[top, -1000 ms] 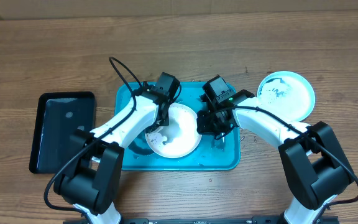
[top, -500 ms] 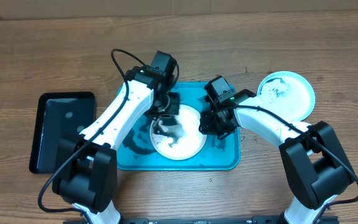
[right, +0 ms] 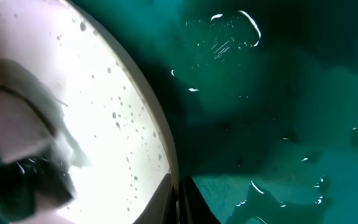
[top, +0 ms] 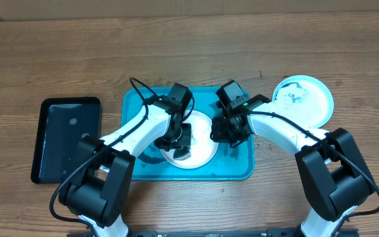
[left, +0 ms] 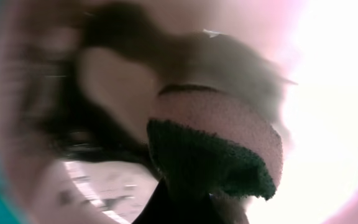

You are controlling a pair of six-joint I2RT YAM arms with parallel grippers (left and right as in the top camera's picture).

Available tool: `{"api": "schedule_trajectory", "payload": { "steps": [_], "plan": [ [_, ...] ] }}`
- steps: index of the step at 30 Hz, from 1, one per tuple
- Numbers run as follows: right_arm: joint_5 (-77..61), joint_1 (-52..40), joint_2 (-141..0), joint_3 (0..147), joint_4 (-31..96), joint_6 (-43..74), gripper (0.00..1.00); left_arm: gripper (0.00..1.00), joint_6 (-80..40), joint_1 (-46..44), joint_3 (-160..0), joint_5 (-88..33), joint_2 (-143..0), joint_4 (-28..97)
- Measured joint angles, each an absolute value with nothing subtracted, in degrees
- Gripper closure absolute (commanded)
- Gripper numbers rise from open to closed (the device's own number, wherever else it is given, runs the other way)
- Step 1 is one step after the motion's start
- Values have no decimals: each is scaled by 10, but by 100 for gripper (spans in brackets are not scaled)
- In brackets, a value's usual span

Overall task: Clean dirty plates on tray and stack at the side
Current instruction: 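Scrub the pinkish plate with the sponge while the right gripper holds it, then withdraw the sponge to the black tray with the left gripper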

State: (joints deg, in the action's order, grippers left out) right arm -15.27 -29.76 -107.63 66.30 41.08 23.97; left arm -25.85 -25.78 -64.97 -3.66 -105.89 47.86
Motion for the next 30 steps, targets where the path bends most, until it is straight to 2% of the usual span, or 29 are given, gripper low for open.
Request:
{"api": "schedule_trajectory", "payload": {
  "steps": [7, 16, 19, 23, 30],
  "plan": [
    [-172, -299, -1076, 663, 411, 240, 96, 96, -282, -236, -652, 92, -1058, 502],
    [-166, -301, -1077, 675, 435, 228, 96, 96, -286, -220, -752, 208, -1060, 620],
    [-151, -297, -1077, 702, 458, 216, 96, 96, -283, -198, -810, 187, -1060, 639],
    [-126, -297, -1077, 761, 505, 193, 96, 96, -267, -159, -865, 98, -1056, 642],
    [20, -313, -1077, 904, 645, 154, 96, 96, -249, -18, -877, -53, -1031, 685]
  ]
}}
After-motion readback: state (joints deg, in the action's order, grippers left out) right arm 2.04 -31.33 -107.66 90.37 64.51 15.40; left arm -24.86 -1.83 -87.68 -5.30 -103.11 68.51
